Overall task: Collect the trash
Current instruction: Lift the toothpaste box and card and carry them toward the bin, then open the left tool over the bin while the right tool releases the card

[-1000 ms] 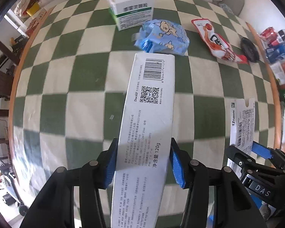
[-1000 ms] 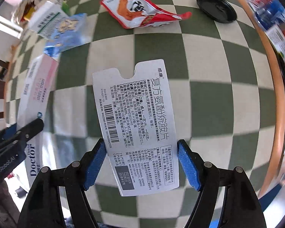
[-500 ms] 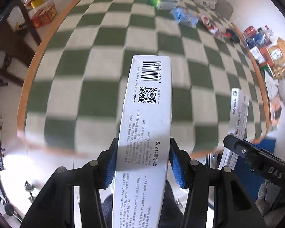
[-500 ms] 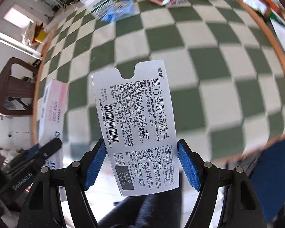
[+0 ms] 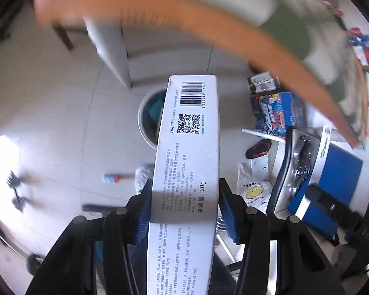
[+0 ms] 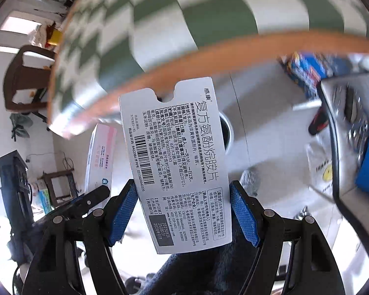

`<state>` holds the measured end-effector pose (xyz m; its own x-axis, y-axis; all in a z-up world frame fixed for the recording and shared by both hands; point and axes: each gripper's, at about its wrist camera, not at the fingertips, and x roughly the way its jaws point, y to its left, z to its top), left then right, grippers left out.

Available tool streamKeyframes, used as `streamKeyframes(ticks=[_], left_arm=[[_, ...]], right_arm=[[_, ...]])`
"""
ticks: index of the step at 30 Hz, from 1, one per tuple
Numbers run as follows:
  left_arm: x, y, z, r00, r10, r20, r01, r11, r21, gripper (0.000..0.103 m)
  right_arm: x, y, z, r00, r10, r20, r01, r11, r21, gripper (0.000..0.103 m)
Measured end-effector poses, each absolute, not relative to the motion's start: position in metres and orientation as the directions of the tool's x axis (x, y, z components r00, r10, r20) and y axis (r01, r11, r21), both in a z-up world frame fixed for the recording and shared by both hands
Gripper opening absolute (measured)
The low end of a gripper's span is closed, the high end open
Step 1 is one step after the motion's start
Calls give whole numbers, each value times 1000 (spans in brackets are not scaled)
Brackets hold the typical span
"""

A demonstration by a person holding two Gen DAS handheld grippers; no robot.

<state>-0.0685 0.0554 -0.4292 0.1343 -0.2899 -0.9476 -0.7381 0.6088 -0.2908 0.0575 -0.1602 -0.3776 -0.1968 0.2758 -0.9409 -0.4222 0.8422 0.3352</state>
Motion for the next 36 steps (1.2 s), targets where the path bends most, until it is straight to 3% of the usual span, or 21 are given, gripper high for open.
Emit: streamKeyframes(ticks=[9,14,15,16,18,19,21,22,23,30,36], left_arm=[[-26,73,-617,78,-393,-916,-751,581,-313,47],[-6,90,-686,36,-392,-919,-723,625,-295,48],[-1,95,-700,20,-373,-927,-717,641,-274,56],[-3,98,-704,19,-362,-932,-713,648,-267,71],[-5,107,-716,17,-318,-948,-719,655,-232,82],[-7,109,-718,16,-305,-952,-723,655,-222,86],[-14,114,-721,8,-265,-964,-731,656,-186,94],[-19,116,-722,-1,-247,-969,-738,654,-166,102],[-21,115,-723,-9,-234,-972,-739,657,-152,103],[-39,102,-704,-75,-129,-989,-699,714,-40,103],[-44,83,-675,-76,-116,-990,-681,731,-33,103]], right_arm=[[74,-168,-570,-280,224,-933,-346,883,316,77],[99,-150,-678,-321,263,-910,-271,895,354,77],[104,-144,-698,-336,270,-902,-256,896,363,77],[108,-138,-722,-352,276,-895,-240,897,371,77],[113,-129,-755,-373,276,-886,-232,897,377,78],[115,-123,-773,-389,276,-879,-234,893,384,82],[116,-117,-789,-383,255,-888,-257,894,367,103],[116,-114,-795,-371,239,-897,-279,893,353,103],[116,-113,-797,-364,218,-905,-298,894,335,103],[104,-107,-785,-253,69,-965,-440,880,178,103],[88,-101,-750,-120,-27,-992,-547,836,43,103]])
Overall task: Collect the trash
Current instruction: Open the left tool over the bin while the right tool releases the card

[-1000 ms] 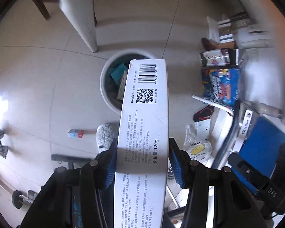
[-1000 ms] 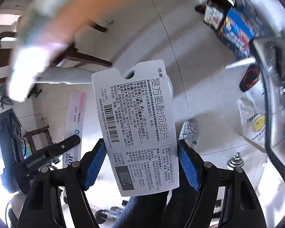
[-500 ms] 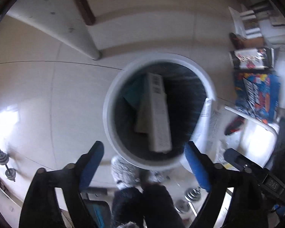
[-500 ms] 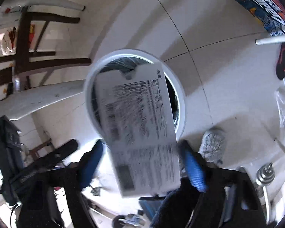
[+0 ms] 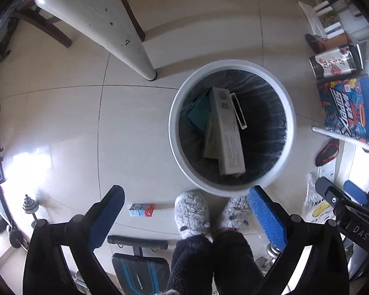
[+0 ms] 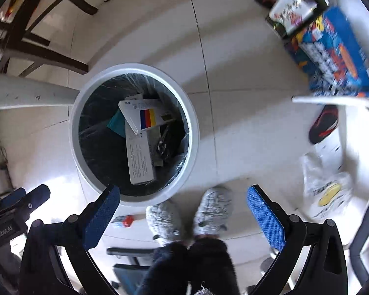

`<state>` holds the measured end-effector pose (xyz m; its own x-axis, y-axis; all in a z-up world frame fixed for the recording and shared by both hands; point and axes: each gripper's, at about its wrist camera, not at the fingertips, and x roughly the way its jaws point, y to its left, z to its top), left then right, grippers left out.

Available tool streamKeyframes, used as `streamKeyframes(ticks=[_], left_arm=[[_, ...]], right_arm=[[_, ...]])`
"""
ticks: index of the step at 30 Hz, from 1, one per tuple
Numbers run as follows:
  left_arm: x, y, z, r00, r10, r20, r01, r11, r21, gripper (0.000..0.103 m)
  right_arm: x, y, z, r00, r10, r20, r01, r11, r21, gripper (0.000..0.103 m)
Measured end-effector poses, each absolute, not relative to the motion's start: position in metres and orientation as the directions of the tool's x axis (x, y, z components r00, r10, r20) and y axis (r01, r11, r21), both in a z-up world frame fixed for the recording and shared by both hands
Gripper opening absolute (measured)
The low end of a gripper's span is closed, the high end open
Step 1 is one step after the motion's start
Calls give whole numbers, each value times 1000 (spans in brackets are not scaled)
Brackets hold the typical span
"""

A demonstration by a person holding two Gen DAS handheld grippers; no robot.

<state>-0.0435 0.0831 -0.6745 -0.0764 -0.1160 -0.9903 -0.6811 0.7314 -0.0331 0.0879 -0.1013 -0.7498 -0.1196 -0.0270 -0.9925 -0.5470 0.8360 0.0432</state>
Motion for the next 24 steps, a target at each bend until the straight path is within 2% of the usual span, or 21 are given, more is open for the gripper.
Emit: streamKeyframes(ticks=[8,24], left_arm=[[-60,64,-605,-44,-105,-993,-683,729,-47,103],[-103,25,-424,42,-56,-998,-665,744,-70,103]], right_arm=[[69,-108,-675,-54,-24,-998,-576,818,11,103],[20,-132,-463,34,51,-998,-604,797,20,103]])
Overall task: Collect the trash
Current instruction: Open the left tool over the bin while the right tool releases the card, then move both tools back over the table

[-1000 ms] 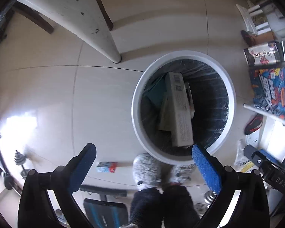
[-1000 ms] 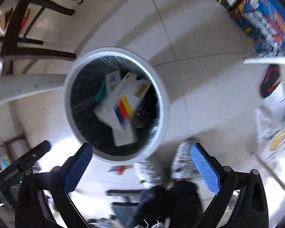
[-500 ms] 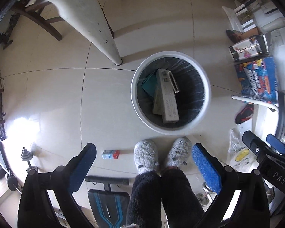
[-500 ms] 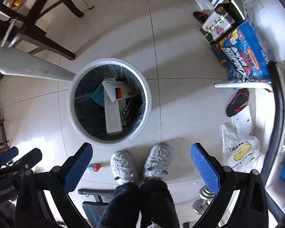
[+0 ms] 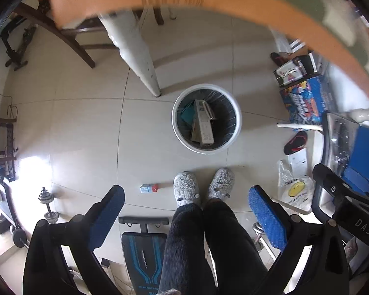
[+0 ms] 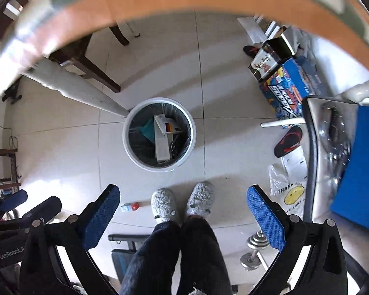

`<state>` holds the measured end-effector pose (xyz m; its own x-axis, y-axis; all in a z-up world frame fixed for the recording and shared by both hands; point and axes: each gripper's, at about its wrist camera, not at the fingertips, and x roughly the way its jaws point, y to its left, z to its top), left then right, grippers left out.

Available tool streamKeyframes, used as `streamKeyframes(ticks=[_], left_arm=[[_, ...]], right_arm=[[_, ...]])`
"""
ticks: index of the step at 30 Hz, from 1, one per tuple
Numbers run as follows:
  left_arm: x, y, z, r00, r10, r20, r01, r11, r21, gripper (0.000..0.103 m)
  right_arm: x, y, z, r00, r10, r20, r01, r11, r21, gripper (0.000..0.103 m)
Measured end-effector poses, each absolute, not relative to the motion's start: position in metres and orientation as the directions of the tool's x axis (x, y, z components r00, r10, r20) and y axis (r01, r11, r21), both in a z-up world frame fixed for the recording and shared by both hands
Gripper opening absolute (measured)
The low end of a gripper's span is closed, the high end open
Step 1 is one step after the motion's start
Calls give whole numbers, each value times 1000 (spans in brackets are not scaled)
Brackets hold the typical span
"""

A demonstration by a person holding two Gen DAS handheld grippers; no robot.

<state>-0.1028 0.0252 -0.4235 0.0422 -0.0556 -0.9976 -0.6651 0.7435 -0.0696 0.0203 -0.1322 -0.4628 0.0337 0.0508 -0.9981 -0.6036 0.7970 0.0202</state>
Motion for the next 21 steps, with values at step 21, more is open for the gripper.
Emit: streamKeyframes(ticks=[21], left_arm=[[-24,63,-205,309,259,-915,-629,778,8,103]], right_arm=[[58,-133,-203,123,334,-934,-508,830,230,103]])
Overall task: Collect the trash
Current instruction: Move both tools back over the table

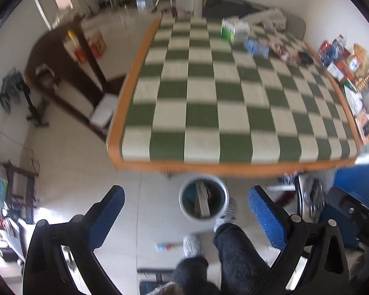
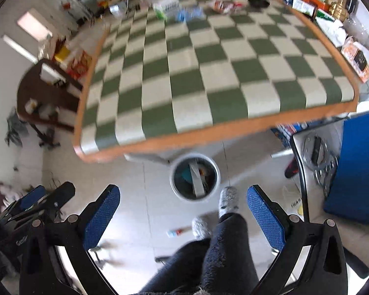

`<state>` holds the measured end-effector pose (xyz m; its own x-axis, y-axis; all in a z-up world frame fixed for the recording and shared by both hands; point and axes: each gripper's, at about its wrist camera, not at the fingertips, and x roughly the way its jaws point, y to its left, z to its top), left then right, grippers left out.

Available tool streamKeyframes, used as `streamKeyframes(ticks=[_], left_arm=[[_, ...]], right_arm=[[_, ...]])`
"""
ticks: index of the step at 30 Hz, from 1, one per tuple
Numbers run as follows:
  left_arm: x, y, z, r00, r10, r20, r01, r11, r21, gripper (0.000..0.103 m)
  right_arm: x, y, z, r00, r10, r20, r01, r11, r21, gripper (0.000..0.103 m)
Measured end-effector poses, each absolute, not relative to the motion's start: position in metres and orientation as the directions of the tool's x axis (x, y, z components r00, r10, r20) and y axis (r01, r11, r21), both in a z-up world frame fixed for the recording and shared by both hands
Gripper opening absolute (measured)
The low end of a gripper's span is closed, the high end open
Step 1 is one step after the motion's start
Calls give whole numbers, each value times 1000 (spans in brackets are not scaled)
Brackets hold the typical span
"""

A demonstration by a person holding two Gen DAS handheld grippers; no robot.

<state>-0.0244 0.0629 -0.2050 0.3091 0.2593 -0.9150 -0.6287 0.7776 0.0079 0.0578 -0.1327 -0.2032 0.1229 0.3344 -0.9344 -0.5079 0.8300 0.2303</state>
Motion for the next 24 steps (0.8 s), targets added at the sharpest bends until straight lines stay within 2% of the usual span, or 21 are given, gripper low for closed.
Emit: streamKeyframes(ticks=[4,10,18,24], left_arm=[[24,83,-192,311,289,-906,-636,771,28,103],[128,122,-184,278,307,-910,-668,743,47,103],[290,195,-196,245,278,-929,-747,665,2,103],[378,239,-230,205,246,-947,-787,617,-10,102]], right_arm=[[108,-123,-177,166,367,-915,-482,840,249,103],[217,-102,-174,174,353,-919,-467,851,239,103],[418,-28,-200,151,253,-956,-468,870,156,103],[545,55,-249,95,141,-985,-554,830,66,103]])
